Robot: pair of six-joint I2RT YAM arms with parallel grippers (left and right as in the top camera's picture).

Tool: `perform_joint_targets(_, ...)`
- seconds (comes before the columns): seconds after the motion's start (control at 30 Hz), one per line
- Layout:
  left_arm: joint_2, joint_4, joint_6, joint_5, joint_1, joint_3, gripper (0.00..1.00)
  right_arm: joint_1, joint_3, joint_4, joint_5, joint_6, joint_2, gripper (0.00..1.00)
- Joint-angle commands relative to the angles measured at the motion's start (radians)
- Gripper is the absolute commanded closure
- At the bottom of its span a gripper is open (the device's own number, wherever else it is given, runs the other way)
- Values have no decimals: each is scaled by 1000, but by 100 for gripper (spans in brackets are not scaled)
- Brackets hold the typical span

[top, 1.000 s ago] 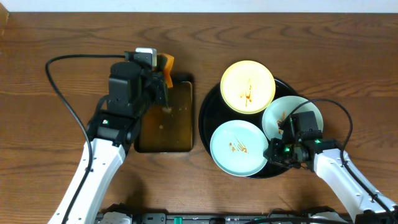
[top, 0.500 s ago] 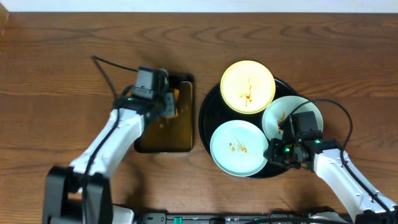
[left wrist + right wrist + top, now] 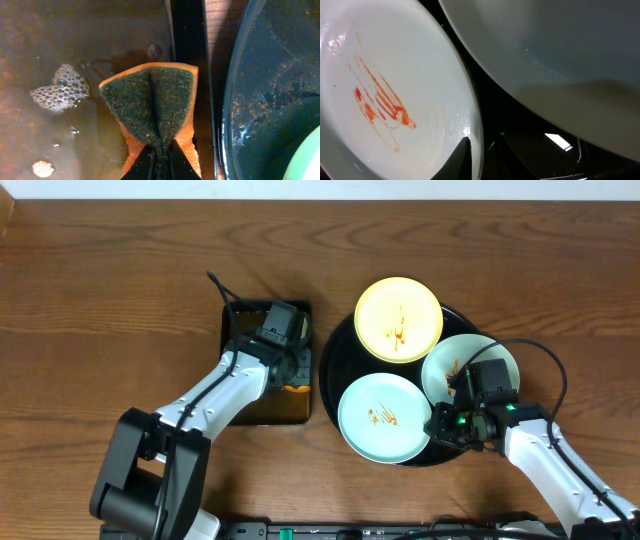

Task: Clean dirty plates on tray and stack at the side
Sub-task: 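Wipe the front pale blue plate with the sponge in the left gripper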

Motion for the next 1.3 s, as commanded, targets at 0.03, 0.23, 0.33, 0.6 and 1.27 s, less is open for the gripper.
perform_joint_targets(0.03, -13, 5, -2, 0, -22, 10, 92, 13, -3, -1, -8, 5, 4, 85)
perform_joint_targets(0.23, -36, 5, -2, 0, -34, 11, 93, 13, -3, -1, -8, 5, 4, 85)
perform_joint_targets(0.33, -51, 5, -1, 0, -34, 11, 93, 13, -3, -1, -8, 5, 4, 84)
perform_joint_targets(0.6, -154, -14, 32, -72, -30, 11, 93, 13, -3, -1, -8, 5, 4, 85)
perform_joint_targets(1.27, -183, 52, -117, 127, -321, 11, 92, 13, -3, -13, -8, 5, 4, 99)
